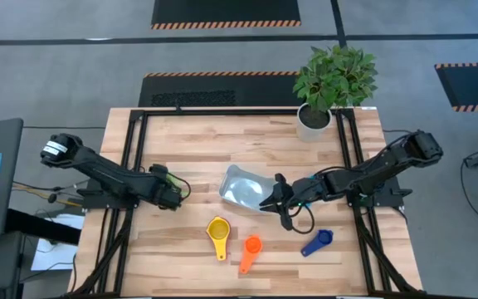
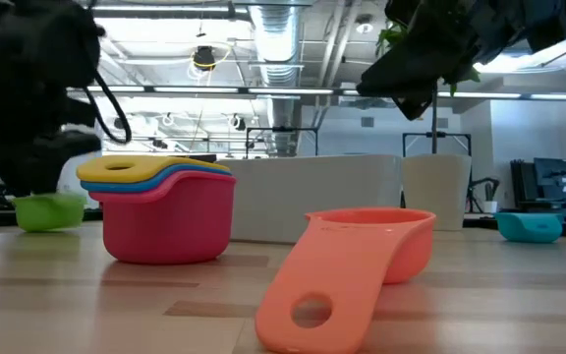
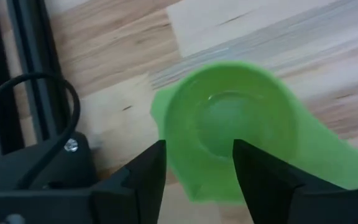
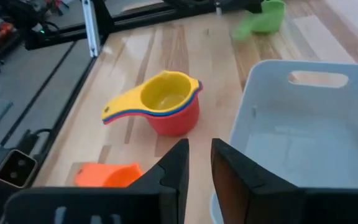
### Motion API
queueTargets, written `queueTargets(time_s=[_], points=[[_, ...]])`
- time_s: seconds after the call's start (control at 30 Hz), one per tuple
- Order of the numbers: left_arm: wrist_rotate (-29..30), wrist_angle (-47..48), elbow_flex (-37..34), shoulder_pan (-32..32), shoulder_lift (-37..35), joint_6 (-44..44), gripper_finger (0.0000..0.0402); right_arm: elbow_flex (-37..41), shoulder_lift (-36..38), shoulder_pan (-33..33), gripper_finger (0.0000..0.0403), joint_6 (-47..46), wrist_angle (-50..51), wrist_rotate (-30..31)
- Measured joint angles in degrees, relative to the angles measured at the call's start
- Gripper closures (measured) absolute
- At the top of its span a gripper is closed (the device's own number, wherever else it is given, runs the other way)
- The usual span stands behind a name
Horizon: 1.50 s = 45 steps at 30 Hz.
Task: Nest measuring cups in basket
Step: Stack the green measuring cup on top of the yellow measuring cup
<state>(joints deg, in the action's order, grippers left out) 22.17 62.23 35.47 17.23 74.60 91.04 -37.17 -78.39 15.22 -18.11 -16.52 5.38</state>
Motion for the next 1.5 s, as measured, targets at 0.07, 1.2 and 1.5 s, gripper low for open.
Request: queueTargets(time_s=[0.07,1.2,1.5], points=[[-0.9,0.0,0.0,-1.1,1.8,-1.1,0.0237,0.0,0.0,0.0,0.0310,0.0,-0.5,0.5],[17.6,3.5,11.0,-4.9,6.8,-23.9,0.0290,0.0,0.0,0.0,0.0310,0.1,1.0,0.8],[17.7,1.7,11.0,-14.0,6.8,-27.9,0.0290,0.0,0.0,0.0,0.0310,0.3,1.1,0.8]])
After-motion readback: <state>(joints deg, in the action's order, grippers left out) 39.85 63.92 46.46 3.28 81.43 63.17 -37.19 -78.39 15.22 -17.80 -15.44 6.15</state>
